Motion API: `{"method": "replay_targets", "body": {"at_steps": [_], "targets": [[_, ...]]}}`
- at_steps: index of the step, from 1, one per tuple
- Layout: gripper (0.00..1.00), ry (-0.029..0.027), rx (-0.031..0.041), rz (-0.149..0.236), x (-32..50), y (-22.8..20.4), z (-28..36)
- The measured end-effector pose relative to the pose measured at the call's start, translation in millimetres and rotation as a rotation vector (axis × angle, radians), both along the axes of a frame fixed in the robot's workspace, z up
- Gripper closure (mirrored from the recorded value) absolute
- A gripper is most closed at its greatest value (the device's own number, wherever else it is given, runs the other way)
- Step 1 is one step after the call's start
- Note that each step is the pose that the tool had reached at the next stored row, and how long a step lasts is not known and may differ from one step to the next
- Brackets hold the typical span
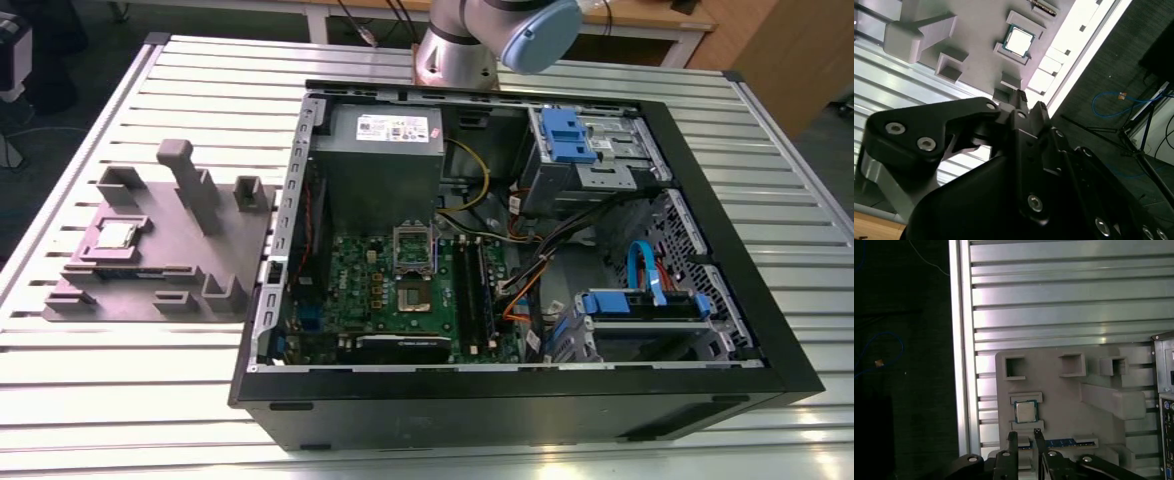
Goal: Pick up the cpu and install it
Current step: 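Pick up the cpu and move it towards the insertion slot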
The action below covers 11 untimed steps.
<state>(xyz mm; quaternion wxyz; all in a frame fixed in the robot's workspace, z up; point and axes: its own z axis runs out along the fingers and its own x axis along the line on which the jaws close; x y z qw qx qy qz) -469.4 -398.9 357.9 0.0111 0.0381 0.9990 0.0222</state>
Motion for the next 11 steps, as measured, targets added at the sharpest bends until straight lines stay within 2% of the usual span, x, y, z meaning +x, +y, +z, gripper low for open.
{"method": "replay_targets", "body": {"at_steps": [1,2,5,7,8,11], "targets": [[0.71,0.0000,0.0001,0.000,-0.1,0.0,0.0],[0.71,0.0000,0.0001,0.000,-0.1,0.0,0.0],[0.53,0.0000,0.0000,0.000,-0.2,0.0,0.0],[0.53,0.0000,0.0000,0.000,-0.2,0.0,0.0],[0.47,0.0001,-0.0001,0.002,-0.2,0.0,0.0],[0.47,0.0001,-0.0008,0.019,-0.2,0.1,-0.5]]}}
